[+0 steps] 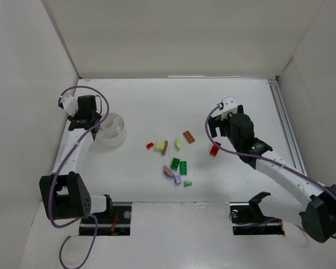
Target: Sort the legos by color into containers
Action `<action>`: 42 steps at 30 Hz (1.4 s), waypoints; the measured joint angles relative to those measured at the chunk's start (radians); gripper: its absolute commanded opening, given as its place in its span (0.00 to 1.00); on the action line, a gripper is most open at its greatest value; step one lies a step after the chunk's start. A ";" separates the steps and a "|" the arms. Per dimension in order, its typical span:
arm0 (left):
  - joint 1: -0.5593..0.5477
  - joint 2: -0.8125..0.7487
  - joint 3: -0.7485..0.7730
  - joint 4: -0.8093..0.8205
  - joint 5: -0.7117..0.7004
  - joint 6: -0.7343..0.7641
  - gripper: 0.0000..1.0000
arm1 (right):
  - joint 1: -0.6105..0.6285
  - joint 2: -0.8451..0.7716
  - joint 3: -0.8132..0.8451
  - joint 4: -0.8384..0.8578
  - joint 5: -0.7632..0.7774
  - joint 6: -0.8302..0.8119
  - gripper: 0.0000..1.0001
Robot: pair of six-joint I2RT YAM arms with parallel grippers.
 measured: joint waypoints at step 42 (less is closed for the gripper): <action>-0.740 -0.062 -0.157 -0.092 0.265 -0.122 0.95 | 0.000 -0.028 -0.035 -0.158 0.078 0.072 1.00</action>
